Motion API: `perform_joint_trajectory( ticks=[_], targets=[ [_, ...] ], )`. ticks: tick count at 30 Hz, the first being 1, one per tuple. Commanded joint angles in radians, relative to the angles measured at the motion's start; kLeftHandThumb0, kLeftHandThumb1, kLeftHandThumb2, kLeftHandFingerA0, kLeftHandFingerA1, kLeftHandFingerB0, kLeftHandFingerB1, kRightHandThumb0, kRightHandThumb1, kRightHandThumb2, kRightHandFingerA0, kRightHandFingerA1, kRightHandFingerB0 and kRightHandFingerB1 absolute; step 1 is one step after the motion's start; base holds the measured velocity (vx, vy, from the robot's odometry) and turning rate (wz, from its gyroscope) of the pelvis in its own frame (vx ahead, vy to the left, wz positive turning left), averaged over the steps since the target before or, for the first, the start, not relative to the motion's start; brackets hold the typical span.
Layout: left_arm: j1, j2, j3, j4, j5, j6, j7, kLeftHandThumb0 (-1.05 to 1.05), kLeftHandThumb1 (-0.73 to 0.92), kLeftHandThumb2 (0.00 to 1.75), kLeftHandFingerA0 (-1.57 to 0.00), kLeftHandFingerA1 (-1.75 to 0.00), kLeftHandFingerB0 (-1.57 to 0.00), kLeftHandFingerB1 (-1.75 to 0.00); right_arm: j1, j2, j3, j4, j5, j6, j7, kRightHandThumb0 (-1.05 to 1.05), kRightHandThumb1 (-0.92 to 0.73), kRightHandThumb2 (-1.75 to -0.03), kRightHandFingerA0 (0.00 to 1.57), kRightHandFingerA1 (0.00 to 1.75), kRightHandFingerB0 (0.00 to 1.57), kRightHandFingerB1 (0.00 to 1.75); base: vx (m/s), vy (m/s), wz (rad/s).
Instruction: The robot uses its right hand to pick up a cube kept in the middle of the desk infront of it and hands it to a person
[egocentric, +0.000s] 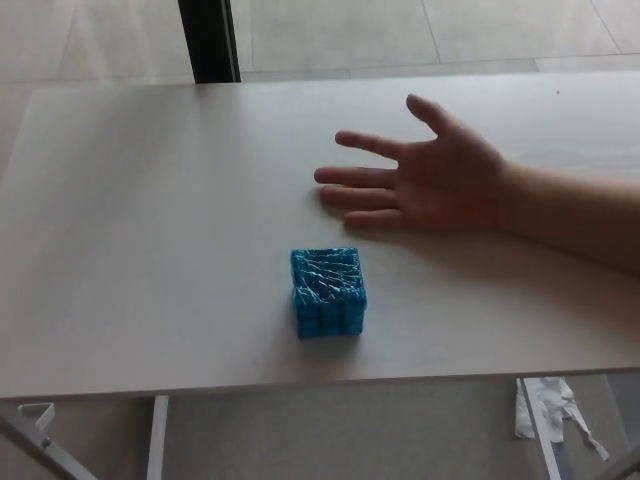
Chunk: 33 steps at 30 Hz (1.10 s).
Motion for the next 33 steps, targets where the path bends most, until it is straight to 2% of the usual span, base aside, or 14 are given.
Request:
perform_joint_trajectory(
  ticks=[1, 2, 4, 5, 6, 13, 14, 16, 17, 19, 20, 27, 29, 33],
  targets=[
    [-0.011, 0.011, -0.003, 0.005, -0.019, -0.026, 0.006, -1.05, 0.40, 1.19, -0.60, -1.30, -0.14, -0.93, -0.098, 0.062, 0.087, -0.348, 0.048, 0.032, -0.003, -0.93, -0.42, -0.76, 1.18, 0.64, 0.48, 0.43, 0.00, 0.000, 0.00],
    [-0.011, 0.010, -0.004, 0.004, -0.019, -0.026, -0.001, -1.05, 0.41, 1.19, -0.60, -1.30, -0.11, -0.93, -0.142, 0.098, 0.173, -0.480, -0.034, 0.048, -0.079, -0.69, -0.44, -0.78, 0.59, 0.51, 0.34, 0.45, 0.00, 0.000, 0.00],
    [-0.012, 0.010, -0.001, 0.005, -0.024, -0.024, -0.012, -1.04, 0.42, 1.19, -0.59, -1.31, -0.11, -0.94, -0.197, 0.107, 0.238, -0.567, -0.027, 0.100, -0.047, -0.58, -0.50, -0.57, 0.47, 0.38, 0.37, 0.34, -0.02, -0.006, -0.04],
    [-0.012, 0.009, 0.000, 0.005, -0.025, -0.025, -0.014, -1.05, 0.57, 0.78, -0.36, -1.63, -0.01, -1.29, -0.233, 0.121, 0.263, -0.614, 0.005, 0.136, -0.030, -0.55, -0.40, -0.79, 0.40, 0.52, 0.28, 0.44, 0.00, 0.000, 0.00],
    [-0.011, 0.010, -0.002, 0.006, -0.022, -0.026, -0.014, -1.05, 0.60, 0.76, -0.33, -1.62, 0.00, -1.28, -0.250, 0.124, 0.288, -0.644, 0.000, 0.148, -0.023, -0.53, -0.55, -0.57, 0.33, 0.38, 0.36, 0.32, 0.00, 0.000, 0.00],
    [-0.013, 0.012, -0.018, 0.005, -0.008, -0.020, -0.023, -1.05, 0.61, 0.76, -0.36, -1.63, -0.06, -1.33, -0.364, 0.161, 0.466, -0.844, 0.026, 0.233, 0.068, -0.55, -0.56, -0.57, 0.29, 0.48, 0.32, 0.33, 0.00, 0.000, 0.00],
    [-0.016, 0.011, -0.018, 0.005, -0.010, -0.019, -0.029, -1.05, 0.61, 0.76, -0.35, -1.60, -0.07, -1.34, -0.386, 0.173, 0.482, -0.846, 0.015, 0.245, 0.060, -0.65, -0.40, -0.82, 0.21, 0.55, 0.31, 0.48, 0.00, 0.000, 0.00],
    [-0.012, 0.015, -0.027, 0.007, -0.001, -0.018, -0.044, -1.05, 0.58, 0.83, -0.38, -1.55, 0.00, -1.39, -0.418, 0.194, 0.557, -0.854, -0.050, 0.251, 0.068, -0.60, -0.40, -0.81, 0.35, 0.58, 0.25, 0.45, 0.00, 0.000, 0.00],
    [-0.011, 0.015, -0.030, 0.007, 0.002, -0.020, -0.044, -1.05, 0.61, 0.77, -0.33, -1.54, -0.06, -1.30, -0.431, 0.196, 0.593, -0.849, -0.091, 0.243, 0.078, -0.56, -0.56, -0.57, 0.35, 0.48, 0.31, 0.31, 0.00, 0.000, 0.00],
    [-0.014, 0.012, -0.023, 0.010, -0.006, -0.017, -0.036, -1.05, 0.60, 0.75, -0.33, -1.55, -0.07, -1.31, -0.448, 0.207, 0.637, -0.828, -0.128, 0.222, 0.094, -0.59, -0.41, -0.83, 0.34, 0.58, 0.21, 0.44, 0.00, 0.000, 0.05],
    [-0.014, 0.013, -0.024, 0.008, -0.006, -0.014, -0.036, -1.05, 0.60, 0.76, -0.33, -1.56, -0.06, -1.32, -0.459, 0.218, 0.663, -0.816, -0.152, 0.222, 0.089, -0.61, -0.54, -0.57, 0.35, 0.45, 0.35, 0.32, 0.00, 0.000, 0.00],
    [-0.004, 0.017, -0.030, 0.001, -0.006, -0.014, -0.046, -1.05, 0.58, 0.77, -0.35, -1.58, -0.09, -1.33, -0.506, 0.272, 0.842, -0.764, -0.232, 0.243, 0.106, -0.68, -0.41, -0.81, 0.34, 0.54, 0.29, 0.44, 0.00, 0.000, 0.05],
    [-0.004, 0.023, -0.032, 0.005, -0.005, -0.013, -0.048, -1.05, 0.60, 0.77, -0.35, -1.55, -0.10, -1.34, -0.497, 0.284, 0.906, -0.765, -0.272, 0.244, 0.103, -0.64, -0.51, -0.57, 0.45, 0.45, 0.38, 0.32, 0.00, 0.000, 0.00],
    [-0.004, 0.025, -0.035, 0.010, -0.003, -0.019, -0.045, -1.05, 0.61, 0.76, -0.32, -1.52, -0.10, -1.33, -0.496, 0.296, 0.995, -0.730, -0.310, 0.218, 0.113, -0.63, -0.40, -0.77, 0.39, 0.53, 0.33, 0.44, 0.00, 0.000, 0.00]
  ],
)
